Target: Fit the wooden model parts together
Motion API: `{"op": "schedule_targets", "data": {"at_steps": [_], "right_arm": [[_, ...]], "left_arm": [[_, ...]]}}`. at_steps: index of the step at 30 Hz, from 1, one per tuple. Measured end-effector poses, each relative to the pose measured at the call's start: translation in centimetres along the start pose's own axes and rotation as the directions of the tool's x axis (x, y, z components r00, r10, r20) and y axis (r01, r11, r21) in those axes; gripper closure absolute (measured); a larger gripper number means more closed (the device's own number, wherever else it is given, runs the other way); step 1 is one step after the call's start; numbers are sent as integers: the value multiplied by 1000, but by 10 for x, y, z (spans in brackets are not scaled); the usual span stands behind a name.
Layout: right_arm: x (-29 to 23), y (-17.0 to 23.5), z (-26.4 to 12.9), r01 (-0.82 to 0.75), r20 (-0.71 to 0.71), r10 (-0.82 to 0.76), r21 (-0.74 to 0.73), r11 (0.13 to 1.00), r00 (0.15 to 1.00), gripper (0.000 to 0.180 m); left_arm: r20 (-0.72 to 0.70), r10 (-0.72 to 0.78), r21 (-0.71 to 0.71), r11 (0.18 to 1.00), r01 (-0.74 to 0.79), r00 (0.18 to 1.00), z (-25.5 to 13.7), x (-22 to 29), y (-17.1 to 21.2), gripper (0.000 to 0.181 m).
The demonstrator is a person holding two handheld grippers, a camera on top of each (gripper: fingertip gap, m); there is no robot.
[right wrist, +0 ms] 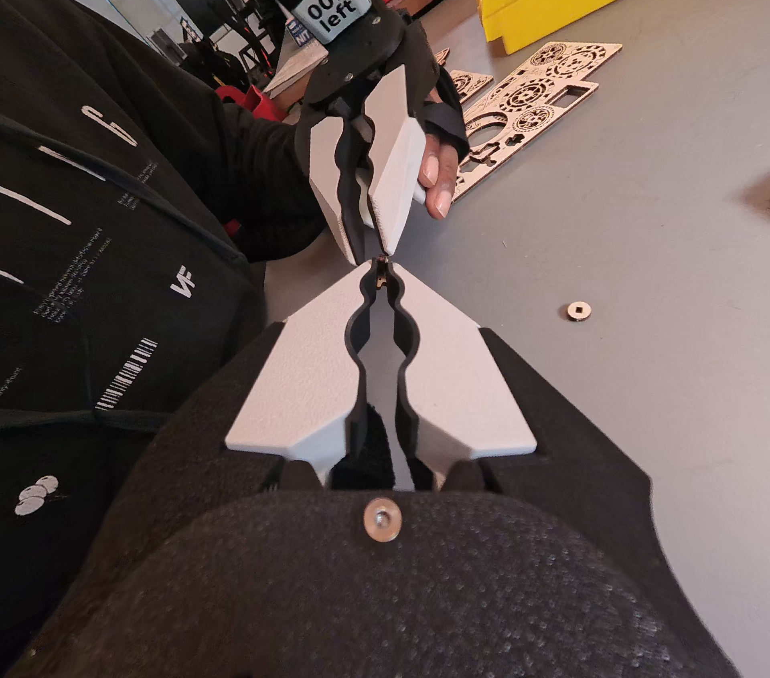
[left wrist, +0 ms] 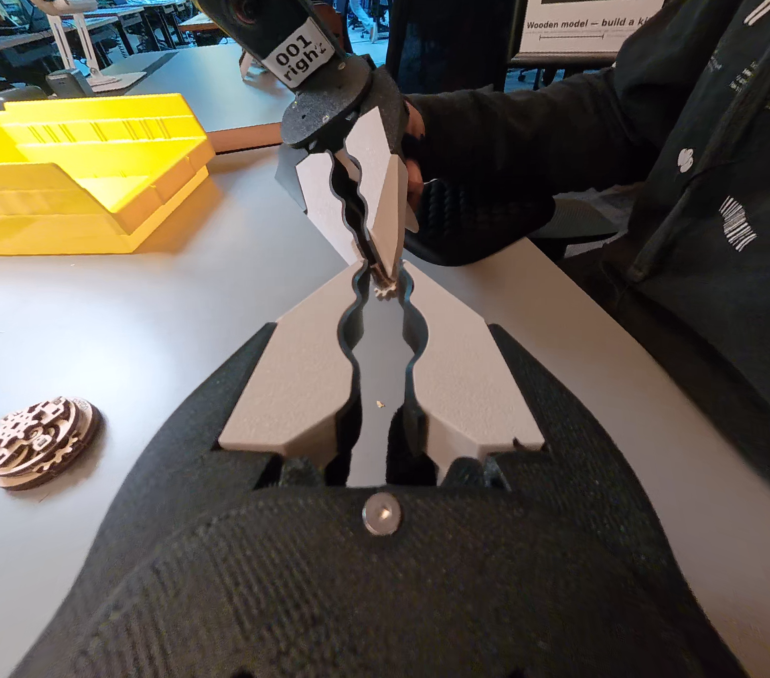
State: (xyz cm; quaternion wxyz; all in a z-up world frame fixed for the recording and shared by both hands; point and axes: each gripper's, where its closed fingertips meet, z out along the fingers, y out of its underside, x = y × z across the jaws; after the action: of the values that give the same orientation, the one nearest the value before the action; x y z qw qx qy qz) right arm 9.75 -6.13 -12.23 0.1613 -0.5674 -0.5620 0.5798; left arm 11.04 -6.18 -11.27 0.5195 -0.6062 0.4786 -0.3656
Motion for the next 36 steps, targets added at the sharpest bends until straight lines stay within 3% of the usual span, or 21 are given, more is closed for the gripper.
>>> {"op": "schedule_targets", "data": {"at_steps": [21,26,36], "right_arm": [[0,-2,0,51,-24,-51,4,999,998,178],[2,-7,-6,55,-40,-53,31,998,998,178],[4,-2,-1,63,-40,-63,3,998,997,178]], "left_arm": [[-18,-36,31,999,36,999,-1,1,-5,178],[13,-66,41,997,66,998,-3,-7,-5,169],[-1,-78,39,996,78,997,0,-4,-5,174]]}}
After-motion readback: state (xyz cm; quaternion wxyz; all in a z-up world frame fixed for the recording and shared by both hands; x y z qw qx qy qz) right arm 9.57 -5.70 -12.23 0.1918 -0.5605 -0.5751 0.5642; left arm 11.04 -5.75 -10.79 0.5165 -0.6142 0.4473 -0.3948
